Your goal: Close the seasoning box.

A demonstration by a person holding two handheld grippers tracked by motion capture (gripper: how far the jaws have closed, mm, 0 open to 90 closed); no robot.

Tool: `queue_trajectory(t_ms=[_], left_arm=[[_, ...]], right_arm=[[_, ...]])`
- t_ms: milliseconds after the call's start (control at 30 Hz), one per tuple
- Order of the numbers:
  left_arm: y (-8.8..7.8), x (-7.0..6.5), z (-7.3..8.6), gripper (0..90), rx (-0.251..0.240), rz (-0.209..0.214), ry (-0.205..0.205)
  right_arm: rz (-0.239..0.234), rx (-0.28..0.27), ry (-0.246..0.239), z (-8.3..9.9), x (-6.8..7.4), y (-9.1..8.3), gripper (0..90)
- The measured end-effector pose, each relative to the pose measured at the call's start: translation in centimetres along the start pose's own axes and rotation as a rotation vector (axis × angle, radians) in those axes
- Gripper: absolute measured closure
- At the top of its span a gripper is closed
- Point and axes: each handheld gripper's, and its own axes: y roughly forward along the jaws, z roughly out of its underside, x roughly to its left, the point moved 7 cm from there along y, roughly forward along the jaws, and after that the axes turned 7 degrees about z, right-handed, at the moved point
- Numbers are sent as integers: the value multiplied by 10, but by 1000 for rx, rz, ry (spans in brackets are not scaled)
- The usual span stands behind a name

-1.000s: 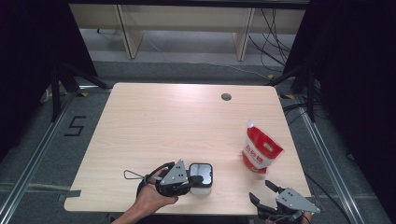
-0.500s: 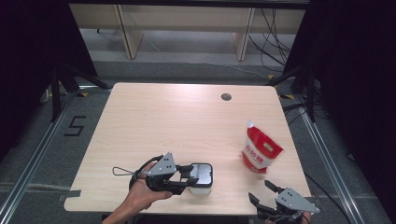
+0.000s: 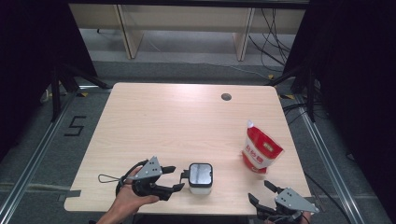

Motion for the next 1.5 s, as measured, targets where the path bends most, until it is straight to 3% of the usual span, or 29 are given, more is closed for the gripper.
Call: queue_trajectory(t_ms=[33, 67, 100, 233, 267, 567, 600, 667, 700, 900, 933, 1067, 1133, 1200, 1300, 1467, 1500], left_arm=[[-2, 2, 3, 327, 5, -5, 11], [-4, 2, 7, 327, 4, -16, -16], [-7, 3, 10, 327, 16, -31, -11], [-14, 6, 20, 324, 20, -41, -10], [-15, 4, 23, 320, 17, -38, -32], [-19, -6, 41, 272, 78, -37, 4], [-18, -9, 42, 262, 72, -26, -20], [-19, -11, 45, 255, 95, -22, -6], [-17, -13, 45, 249, 67, -24, -21], [-22, -16, 52, 198, 94, -13, -16], [-21, -17, 54, 195, 83, -19, -40], [-24, -17, 59, 181, 108, -30, -8], [-23, -20, 59, 182, 93, -22, -28], [-24, -19, 60, 188, 105, -25, -20], [-24, -19, 62, 189, 123, -30, -29], [-24, -18, 61, 193, 126, -29, 12], [-24, -18, 62, 194, 124, -31, -5]], right_arm=[[-1, 1, 0, 0, 0, 0, 293], [-1, 1, 0, 0, 0, 0, 293], [-5, -10, -22, -1, -1, 1, 293], [-12, -6, -26, -1, -1, 1, 293], [-25, -6, -20, -1, 0, 1, 293], [-30, -9, -29, -1, 2, 3, 269], [-32, -7, -17, 0, 3, 2, 265], [-30, -4, -20, 0, 3, 3, 251], [-23, -4, -27, 0, 2, 3, 241], [-28, 21, -21, 4, 3, 5, 217], [-41, 32, -22, 4, 4, 6, 214], [-41, 43, -21, 6, 5, 7, 208], [-32, 46, -28, 7, 6, 9, 207], [-36, 44, -44, 6, 6, 8, 206], [-44, 58, -21, 7, 8, 8, 206], [-44, 54, -35, 8, 7, 9, 205], [-43, 55, -42, 8, 7, 9, 204]])
